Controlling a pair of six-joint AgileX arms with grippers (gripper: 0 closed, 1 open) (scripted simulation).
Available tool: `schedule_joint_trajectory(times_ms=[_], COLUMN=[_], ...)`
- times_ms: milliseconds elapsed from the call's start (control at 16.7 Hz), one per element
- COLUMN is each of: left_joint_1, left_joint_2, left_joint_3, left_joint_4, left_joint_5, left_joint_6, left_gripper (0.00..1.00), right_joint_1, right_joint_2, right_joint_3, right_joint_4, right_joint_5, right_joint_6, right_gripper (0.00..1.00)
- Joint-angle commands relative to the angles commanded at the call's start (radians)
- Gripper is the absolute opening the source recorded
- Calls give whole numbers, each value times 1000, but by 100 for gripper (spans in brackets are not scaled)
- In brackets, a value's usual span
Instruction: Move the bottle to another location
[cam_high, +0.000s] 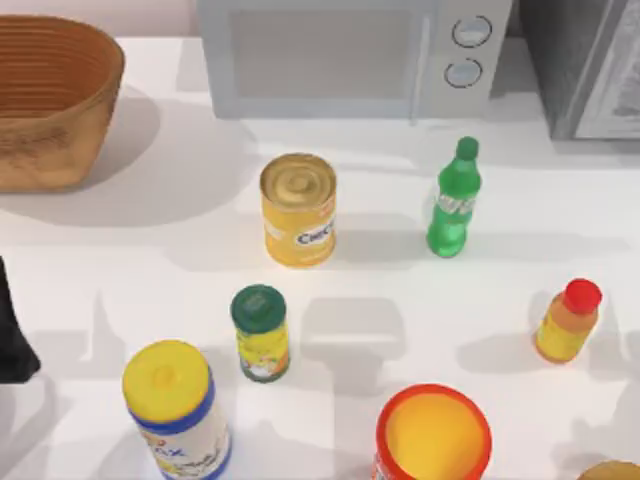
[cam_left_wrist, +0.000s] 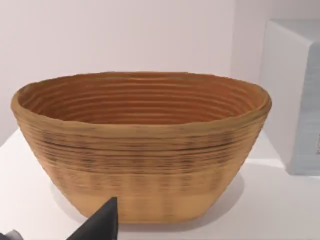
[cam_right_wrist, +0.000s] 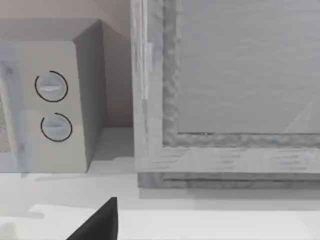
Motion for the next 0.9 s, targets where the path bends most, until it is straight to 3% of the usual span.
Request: schedule_joint_trajectory(times_ms=[420, 900], left_joint_1=[-72, -342], left_joint_2=[158, 907], left_joint_3=[97, 444], left_joint_4=[106, 440], left_joint_5=[19, 70], left_joint_6=[12, 13], left_gripper=[100, 100], right_joint_1=[0, 0], right_joint_2=[0, 0], right_joint_3=[0, 0], right_joint_4=[0, 0], right_joint_5=[0, 0], right_joint_6=[0, 0], right_gripper=[100, 100])
